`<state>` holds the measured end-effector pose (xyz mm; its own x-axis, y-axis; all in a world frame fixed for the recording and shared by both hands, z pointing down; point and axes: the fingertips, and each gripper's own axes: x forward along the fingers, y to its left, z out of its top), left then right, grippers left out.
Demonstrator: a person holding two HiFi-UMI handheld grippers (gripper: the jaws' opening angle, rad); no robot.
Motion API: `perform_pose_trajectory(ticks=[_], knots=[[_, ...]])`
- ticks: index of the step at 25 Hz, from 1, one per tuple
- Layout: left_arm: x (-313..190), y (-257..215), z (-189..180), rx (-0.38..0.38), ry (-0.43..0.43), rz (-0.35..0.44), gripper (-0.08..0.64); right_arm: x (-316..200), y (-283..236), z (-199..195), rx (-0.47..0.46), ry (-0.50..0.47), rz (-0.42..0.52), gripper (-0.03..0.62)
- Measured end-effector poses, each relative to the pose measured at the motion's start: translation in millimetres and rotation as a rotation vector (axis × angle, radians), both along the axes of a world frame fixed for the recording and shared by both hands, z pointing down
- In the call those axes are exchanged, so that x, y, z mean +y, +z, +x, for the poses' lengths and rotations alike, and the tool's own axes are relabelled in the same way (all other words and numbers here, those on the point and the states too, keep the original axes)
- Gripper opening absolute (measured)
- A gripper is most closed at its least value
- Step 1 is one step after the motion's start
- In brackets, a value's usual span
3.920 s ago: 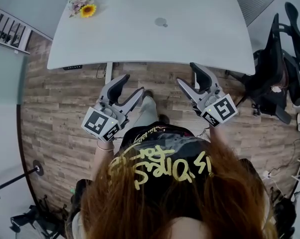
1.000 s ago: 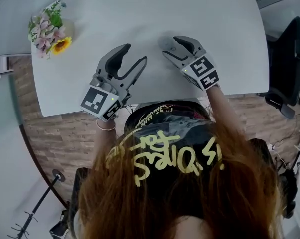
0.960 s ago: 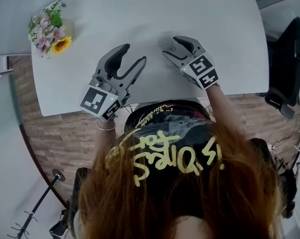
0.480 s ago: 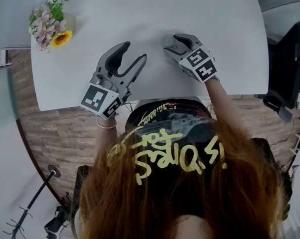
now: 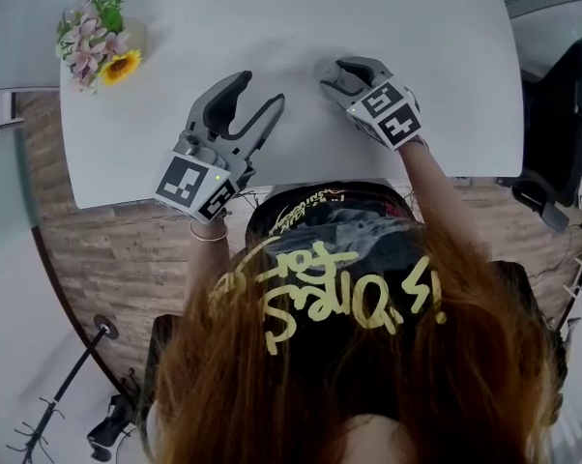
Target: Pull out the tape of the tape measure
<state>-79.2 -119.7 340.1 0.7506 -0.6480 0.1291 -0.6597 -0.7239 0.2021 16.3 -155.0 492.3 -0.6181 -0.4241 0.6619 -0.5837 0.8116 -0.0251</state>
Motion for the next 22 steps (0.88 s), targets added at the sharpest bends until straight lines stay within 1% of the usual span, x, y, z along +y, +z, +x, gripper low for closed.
perform_pose_trajectory(ticks=[2, 4, 8, 13, 17, 22], knots=[[0.2, -1.0, 0.1, 0.016, 0.005, -0.006, 0.225, 1.5, -1.1, -1.8, 0.0, -0.018, 0.002, 0.199], [1.7, -0.9, 1.9, 0.028, 0.015, -0.016, 0.225, 4.6, -2.7, -1.7, 0.02, -0.044, 0.025, 0.199], [1.9, 2.4, 7.3, 0.045, 0.033, -0.049, 0.224, 7.3, -16.9, -3.4, 0.053, -0.116, 0.135, 0.199], [1.0, 16.0, 24.4, 0.069, 0.101, -0.138, 0.219, 6.3, -45.1, -1.9, 0.07, -0.166, 0.249, 0.199], [-6.5, 25.8, 33.4, 0.065, 0.119, -0.203, 0.217, 9.7, -65.0, -5.7, 0.095, -0.232, 0.351, 0.199], [-20.6, 29.8, 39.9, 0.134, 0.119, -0.296, 0.206, 14.7, -79.8, -10.5, 0.119, -0.305, 0.458, 0.199]])
